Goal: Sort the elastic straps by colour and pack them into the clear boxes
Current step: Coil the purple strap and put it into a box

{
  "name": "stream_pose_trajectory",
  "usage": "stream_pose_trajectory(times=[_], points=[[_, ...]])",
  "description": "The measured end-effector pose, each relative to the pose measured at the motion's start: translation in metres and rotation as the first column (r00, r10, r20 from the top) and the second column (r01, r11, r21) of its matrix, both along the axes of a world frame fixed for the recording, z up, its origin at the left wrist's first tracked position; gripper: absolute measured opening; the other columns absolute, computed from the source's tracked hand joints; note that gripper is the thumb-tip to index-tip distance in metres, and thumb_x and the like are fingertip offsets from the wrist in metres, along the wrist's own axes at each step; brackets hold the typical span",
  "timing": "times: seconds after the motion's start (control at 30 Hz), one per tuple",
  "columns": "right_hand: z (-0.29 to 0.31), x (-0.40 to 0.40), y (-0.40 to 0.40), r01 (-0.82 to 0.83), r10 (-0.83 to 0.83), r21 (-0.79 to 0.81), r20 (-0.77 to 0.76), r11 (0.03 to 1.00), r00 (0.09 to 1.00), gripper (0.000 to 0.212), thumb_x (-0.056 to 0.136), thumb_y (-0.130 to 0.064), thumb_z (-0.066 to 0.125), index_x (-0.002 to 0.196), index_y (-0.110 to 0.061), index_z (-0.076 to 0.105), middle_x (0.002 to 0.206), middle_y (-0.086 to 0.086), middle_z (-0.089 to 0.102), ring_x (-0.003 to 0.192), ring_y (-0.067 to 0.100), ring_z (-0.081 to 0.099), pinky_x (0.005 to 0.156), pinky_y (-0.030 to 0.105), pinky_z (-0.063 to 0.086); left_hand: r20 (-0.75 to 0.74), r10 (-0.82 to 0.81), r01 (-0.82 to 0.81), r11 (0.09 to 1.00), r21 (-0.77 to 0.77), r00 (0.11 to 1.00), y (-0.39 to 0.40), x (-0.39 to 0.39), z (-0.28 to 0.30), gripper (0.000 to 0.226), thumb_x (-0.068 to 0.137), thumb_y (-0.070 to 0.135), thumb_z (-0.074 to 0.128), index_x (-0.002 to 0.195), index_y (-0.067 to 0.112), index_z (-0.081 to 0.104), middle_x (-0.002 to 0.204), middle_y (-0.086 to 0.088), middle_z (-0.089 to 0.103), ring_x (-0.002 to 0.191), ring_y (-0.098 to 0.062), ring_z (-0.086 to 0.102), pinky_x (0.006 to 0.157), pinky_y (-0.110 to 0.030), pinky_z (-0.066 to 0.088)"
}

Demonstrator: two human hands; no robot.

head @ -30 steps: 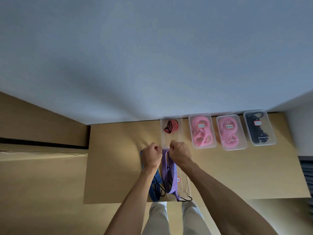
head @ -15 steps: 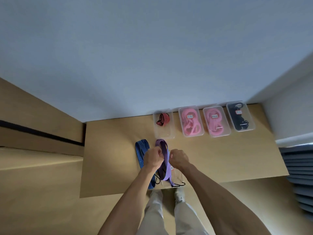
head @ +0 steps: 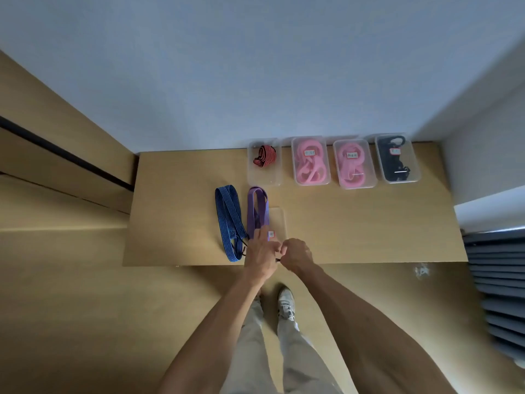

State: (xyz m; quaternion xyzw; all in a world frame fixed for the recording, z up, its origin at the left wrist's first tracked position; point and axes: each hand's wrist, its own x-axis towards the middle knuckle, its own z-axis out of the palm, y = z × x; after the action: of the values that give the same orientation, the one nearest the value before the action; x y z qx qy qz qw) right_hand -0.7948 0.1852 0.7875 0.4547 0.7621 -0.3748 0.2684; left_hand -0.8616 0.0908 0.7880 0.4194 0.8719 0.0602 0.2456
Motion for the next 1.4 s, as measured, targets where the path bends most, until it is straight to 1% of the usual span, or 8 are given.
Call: stream_pose_trajectory(times=[0.2, 0.4, 0.57, 0.73, 0.93, 1.1, 1.2, 1.4], points=[[-0.035, 0.018, -0.012, -0.001, 0.000, 0.075, 0.014, 0.997, 1.000, 0.035, 0.082, -0.001, 0.057, 0.107, -0.022, 0.070, 0.120, 0.005, 0.062, 0.109, 0.030, 0.063, 0.085, 0.030, 0.050, -0.120, -0.099, 0.089, 0.993, -0.082, 0.988, -0.014, 0.007, -0.034, 0.039, 0.086, 0.006, 0.060, 0.120, 0.024, 0.064, 0.161, -0.015, 0.021, 0.148, -0.032, 0.020, 0.110, -0.040, 0.028], [-0.043, 0.012, -0.019, 0.177, -0.166, 0.158, -0.080, 0.971, 0.983, 0.022, 0.085, -0.004, 0.057, 0.094, -0.012, 0.076, 0.098, 0.012, 0.071, 0.093, 0.032, 0.068, 0.071, 0.029, 0.049, -0.092, 0.085, -0.056, 0.959, 0.277, 0.992, -0.026, 0.006, -0.043, 0.010, 0.077, 0.003, 0.078, 0.086, 0.008, 0.077, 0.130, -0.020, 0.060, 0.124, -0.039, 0.055, 0.102, -0.048, 0.047], [-0.010, -0.010, 0.003, 0.438, -0.437, -0.092, -0.391, 0.894, 0.810, 0.019, 0.080, -0.010, 0.061, 0.085, -0.014, 0.080, 0.074, 0.006, 0.072, 0.073, 0.022, 0.063, 0.061, 0.023, 0.042, 0.141, 0.283, -0.315, 0.806, 0.502, 0.949, -0.018, -0.007, -0.017, 0.016, 0.090, 0.000, 0.067, 0.101, 0.005, 0.076, 0.094, -0.010, 0.073, 0.086, -0.028, 0.068, 0.077, -0.042, 0.055], [0.043, -0.028, 0.019, 0.478, -0.747, -0.580, -0.429, 0.659, 0.508, 0.013, 0.075, -0.013, 0.061, 0.067, -0.014, 0.071, 0.077, 0.003, 0.072, 0.077, 0.012, 0.065, 0.074, 0.029, 0.051, 0.300, 0.403, -0.503, 0.687, 0.525, 0.865, -0.003, -0.030, 0.014, 0.013, 0.093, 0.016, 0.069, 0.096, 0.006, 0.077, 0.085, -0.007, 0.075, 0.075, -0.022, 0.068, 0.068, -0.043, 0.056], [0.084, -0.045, 0.025, 0.404, -0.745, -0.628, -0.517, 0.664, 0.420, 0.019, 0.086, -0.011, 0.067, 0.068, -0.010, 0.061, 0.067, 0.006, 0.066, 0.062, 0.013, 0.065, 0.058, 0.021, 0.052, 0.604, 0.289, -0.643, 0.558, 0.524, 0.743, 0.015, -0.056, 0.063, 0.015, 0.094, 0.018, 0.062, 0.088, 0.017, 0.075, 0.077, 0.001, 0.075, 0.073, -0.017, 0.074, 0.068, -0.036, 0.061], [0.106, -0.054, 0.027, 0.375, -0.634, -0.511, -0.638, 0.774, 0.438, 0.014, 0.085, -0.002, 0.072, 0.095, -0.002, 0.062, 0.070, 0.005, 0.070, 0.059, 0.013, 0.064, 0.059, 0.018, 0.051, 0.722, 0.214, -0.711, 0.493, 0.501, 0.658, 0.026, -0.075, 0.095, 0.030, 0.092, 0.007, 0.061, 0.068, 0.025, 0.064, 0.065, -0.004, 0.069, 0.065, -0.028, 0.070, 0.065, -0.045, 0.061], [0.124, -0.061, 0.033, 0.361, -0.543, -0.409, -0.685, 0.838, 0.485, 0.022, 0.084, -0.001, 0.070, 0.105, -0.006, 0.069, 0.081, 0.006, 0.076, 0.068, 0.010, 0.068, 0.070, 0.022, 0.055, 0.714, 0.191, -0.703, 0.463, 0.540, 0.674, 0.027, -0.081, 0.109, 0.031, 0.096, 0.005, 0.061, 0.070, 0.022, 0.064, 0.067, -0.005, 0.069, 0.065, -0.024, 0.070, 0.064, -0.041, 0.061], [0.177, -0.077, 0.040, 0.326, -0.423, -0.292, -0.772, 0.899, 0.475, 0.005, 0.084, -0.002, 0.068, 0.081, 0.001, 0.070, 0.079, 0.023, 0.070, 0.068, 0.014, 0.059, 0.070, 0.032, 0.047, 0.493, 0.196, -0.519, 0.499, 0.694, 0.848, 0.039, -0.099, 0.154, 0.013, 0.094, 0.008, 0.063, 0.101, 0.011, 0.074, 0.091, 0.002, 0.070, 0.082, -0.004, 0.065, 0.075, -0.020, 0.052]])
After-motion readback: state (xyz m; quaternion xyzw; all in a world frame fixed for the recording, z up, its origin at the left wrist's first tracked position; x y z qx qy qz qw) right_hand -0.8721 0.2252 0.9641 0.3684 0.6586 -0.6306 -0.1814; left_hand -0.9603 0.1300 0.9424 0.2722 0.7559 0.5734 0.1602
